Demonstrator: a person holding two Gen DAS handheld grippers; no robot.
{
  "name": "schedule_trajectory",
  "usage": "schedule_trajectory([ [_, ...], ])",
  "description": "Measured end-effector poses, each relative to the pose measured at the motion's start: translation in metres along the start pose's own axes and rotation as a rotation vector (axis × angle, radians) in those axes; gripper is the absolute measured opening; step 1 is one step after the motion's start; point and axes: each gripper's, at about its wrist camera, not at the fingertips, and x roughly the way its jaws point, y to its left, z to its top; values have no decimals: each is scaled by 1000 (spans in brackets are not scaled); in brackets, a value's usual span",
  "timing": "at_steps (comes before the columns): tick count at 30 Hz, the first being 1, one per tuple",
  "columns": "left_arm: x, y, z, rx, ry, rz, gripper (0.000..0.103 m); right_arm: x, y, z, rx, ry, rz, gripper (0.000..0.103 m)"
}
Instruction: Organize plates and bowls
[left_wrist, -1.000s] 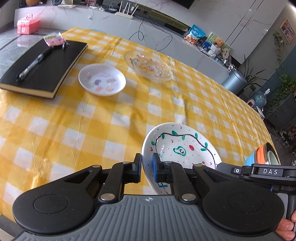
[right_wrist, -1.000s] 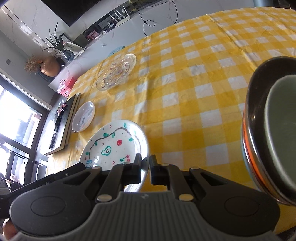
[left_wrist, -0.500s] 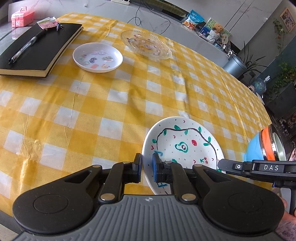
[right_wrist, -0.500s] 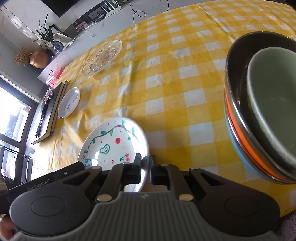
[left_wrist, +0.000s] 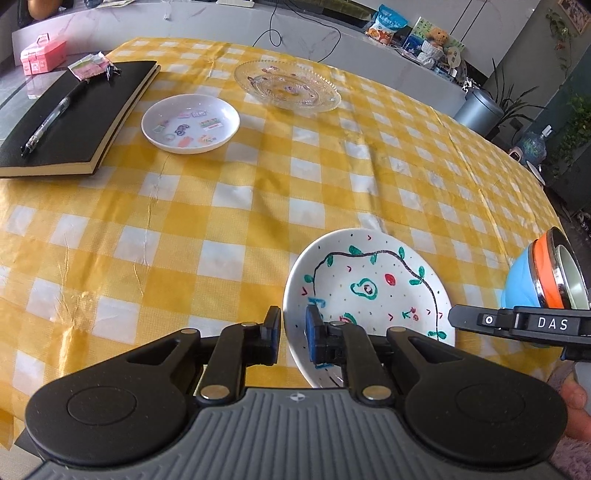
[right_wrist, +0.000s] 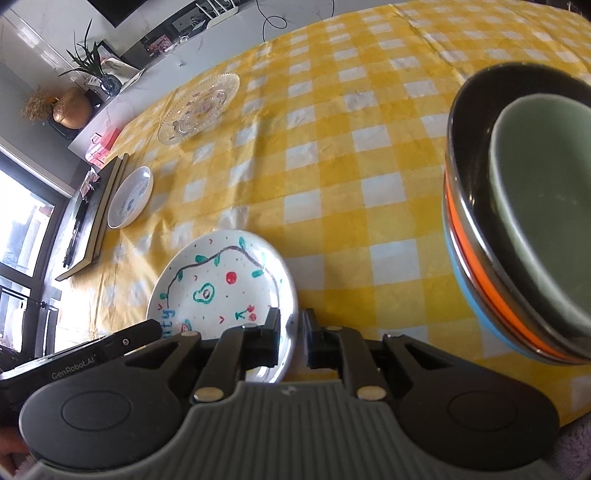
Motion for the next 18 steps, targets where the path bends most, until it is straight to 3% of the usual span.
schedule_trajectory([
  [4, -14, 1, 8, -6, -33, 25, 22, -16, 7, 6, -47, -64, 6, 27],
  [8, -29, -1, 23, 15, -76, 75, 24, -27, 12, 17, -56, -102, 26, 32],
  [18, -50, 5, 74, 39, -168, 151, 43, -33, 27, 70, -33, -167, 24, 55],
])
